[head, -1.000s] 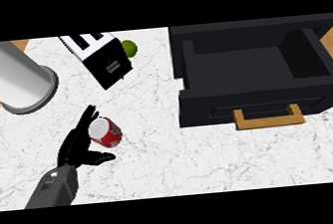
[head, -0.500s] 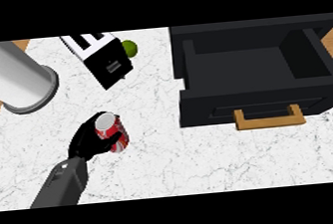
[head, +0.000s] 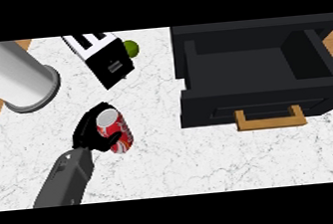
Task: Pick up the can, place it into the drawer and close the drawer
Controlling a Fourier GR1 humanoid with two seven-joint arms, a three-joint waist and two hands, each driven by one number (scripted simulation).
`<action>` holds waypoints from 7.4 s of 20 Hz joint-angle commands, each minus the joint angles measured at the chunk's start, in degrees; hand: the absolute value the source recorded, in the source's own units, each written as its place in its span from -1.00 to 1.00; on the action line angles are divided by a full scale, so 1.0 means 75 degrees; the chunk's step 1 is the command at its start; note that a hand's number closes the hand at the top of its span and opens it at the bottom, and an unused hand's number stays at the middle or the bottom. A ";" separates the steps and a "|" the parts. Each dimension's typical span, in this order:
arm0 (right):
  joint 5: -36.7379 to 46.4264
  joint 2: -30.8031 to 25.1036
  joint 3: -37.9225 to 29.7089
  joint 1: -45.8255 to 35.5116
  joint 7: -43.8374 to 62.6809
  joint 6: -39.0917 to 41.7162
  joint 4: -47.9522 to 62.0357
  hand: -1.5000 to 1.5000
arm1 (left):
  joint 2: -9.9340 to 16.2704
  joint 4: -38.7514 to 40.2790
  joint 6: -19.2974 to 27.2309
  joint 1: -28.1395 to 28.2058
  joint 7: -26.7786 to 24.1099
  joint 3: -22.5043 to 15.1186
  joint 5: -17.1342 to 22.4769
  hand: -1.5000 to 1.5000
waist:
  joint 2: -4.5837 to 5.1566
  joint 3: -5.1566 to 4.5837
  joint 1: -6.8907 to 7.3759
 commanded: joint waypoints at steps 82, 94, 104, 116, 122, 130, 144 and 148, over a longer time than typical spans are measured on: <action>0.0249 0.0126 0.0833 -0.0522 0.0433 -0.0625 -0.0464 -1.00 | -0.0720 0.0068 0.8933 -0.6882 0.2604 -0.5705 0.5010 1.00 | 0.0140 0.0017 -0.0632; -0.0020 -0.0160 0.0543 -0.0661 0.0491 -0.0516 -0.0239 -1.00 | -0.0720 0.0606 0.9522 -0.6938 0.2289 -0.6244 0.5637 -1.00 | 0.0173 0.0019 -0.0741; 0.0364 -0.0146 0.0778 -0.1027 0.0616 -0.0763 -0.0797 -1.00 | -0.0720 0.0761 0.9462 -0.6984 0.1666 -0.6299 0.6138 -1.00 | 0.0191 0.0012 -0.0698; 0.3487 -0.0598 0.1374 -0.2040 -0.1078 -0.0077 -0.1395 -1.00 | -0.0720 0.0446 0.9534 -0.6853 0.0807 -0.6314 0.6529 -1.00 | 0.0191 0.0008 -0.0397; 0.5665 -0.0648 0.2626 -0.2815 -0.1033 -0.0320 -0.1307 -1.00 | -0.0720 0.0428 0.9623 -0.7215 0.1030 -0.6270 0.6665 -1.00 | 0.0152 0.0003 -0.0163; 0.8542 -0.0699 0.4243 -0.3802 -0.1607 -0.1168 0.0098 -1.00 | -0.0720 0.0000 0.9645 -0.7044 0.1440 -0.6381 0.6504 -1.00 | 0.0049 0.0001 0.0062; 1.1799 -0.1015 0.5867 -0.6323 -0.2687 -0.3345 0.4893 -1.00 | -0.0043 -0.0577 0.9846 -0.6567 0.1957 -0.6249 0.6021 -1.00 | 0.0055 0.0001 0.0298; 1.2718 -0.1054 0.6216 -0.7320 -0.2283 -0.3527 0.6087 -1.00 | 0.0314 -0.0952 0.9798 -0.6456 0.2238 -0.6304 0.5879 -1.00 | 0.0046 -0.0004 0.0399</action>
